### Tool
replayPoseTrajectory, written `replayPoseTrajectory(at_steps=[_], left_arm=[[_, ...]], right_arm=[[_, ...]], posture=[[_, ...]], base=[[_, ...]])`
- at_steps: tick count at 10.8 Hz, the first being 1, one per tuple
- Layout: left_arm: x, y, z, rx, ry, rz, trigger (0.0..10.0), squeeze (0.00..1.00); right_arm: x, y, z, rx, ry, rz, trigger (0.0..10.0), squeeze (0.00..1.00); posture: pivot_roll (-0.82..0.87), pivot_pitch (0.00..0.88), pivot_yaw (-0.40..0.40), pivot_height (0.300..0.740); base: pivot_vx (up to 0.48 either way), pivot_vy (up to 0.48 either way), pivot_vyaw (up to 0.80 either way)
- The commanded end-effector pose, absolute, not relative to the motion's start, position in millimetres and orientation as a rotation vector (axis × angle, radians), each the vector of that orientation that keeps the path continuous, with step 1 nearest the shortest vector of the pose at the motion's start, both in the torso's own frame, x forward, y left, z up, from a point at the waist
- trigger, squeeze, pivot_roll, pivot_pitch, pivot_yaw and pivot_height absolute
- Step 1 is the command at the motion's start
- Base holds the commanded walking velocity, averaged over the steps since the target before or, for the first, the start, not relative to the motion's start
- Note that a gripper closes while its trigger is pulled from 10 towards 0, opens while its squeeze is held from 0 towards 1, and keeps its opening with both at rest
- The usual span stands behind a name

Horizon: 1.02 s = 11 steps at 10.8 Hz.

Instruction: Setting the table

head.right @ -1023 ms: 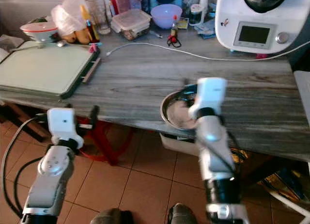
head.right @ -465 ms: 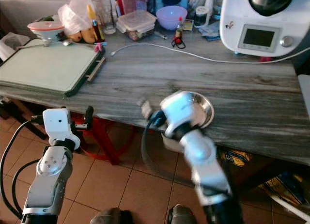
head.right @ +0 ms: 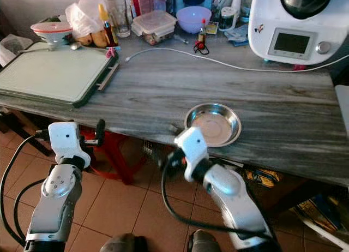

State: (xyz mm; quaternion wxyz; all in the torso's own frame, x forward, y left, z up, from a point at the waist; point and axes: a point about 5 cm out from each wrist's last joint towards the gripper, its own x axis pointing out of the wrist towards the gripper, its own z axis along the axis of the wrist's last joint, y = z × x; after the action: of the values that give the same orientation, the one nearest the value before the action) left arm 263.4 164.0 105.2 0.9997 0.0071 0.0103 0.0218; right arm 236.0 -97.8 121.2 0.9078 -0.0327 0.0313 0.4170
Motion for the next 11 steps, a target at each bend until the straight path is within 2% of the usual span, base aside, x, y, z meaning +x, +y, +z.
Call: replayPoseTrajectory(at_steps=[1,5,8,11], left_arm=[[264.4,167.3,103.8,0.017,0.032,0.065,10.0,0.0],[263.2,167.3,102.8,0.02,0.036,0.062,10.0,0.0],[261.9,166.0,101.3,0.018,0.046,0.052,10.0,0.0],[263.2,166.6,103.2,0.022,0.046,0.044,10.0,0.0]], right_arm=[[231.7,-93.0,125.5,-0.024,0.077,0.913,10.0,1.0],[218.7,-101.3,117.6,0.094,0.203,0.938,10.0,1.0],[219.4,-123.6,116.2,0.046,0.216,0.82,10.0,1.0],[228.7,-135.2,114.0,0.1,0.238,0.723,10.0,1.0]], posture=[[-0.05,0.069,0.065,0.74],[-0.06,0.076,0.061,0.74],[-0.06,0.085,0.063,0.74],[-0.05,0.091,0.065,0.74]], base=[[0.0,0.0,0.0],[0.0,0.0,0.0],[0.0,0.0,0.0],[0.0,0.0,0.0]])
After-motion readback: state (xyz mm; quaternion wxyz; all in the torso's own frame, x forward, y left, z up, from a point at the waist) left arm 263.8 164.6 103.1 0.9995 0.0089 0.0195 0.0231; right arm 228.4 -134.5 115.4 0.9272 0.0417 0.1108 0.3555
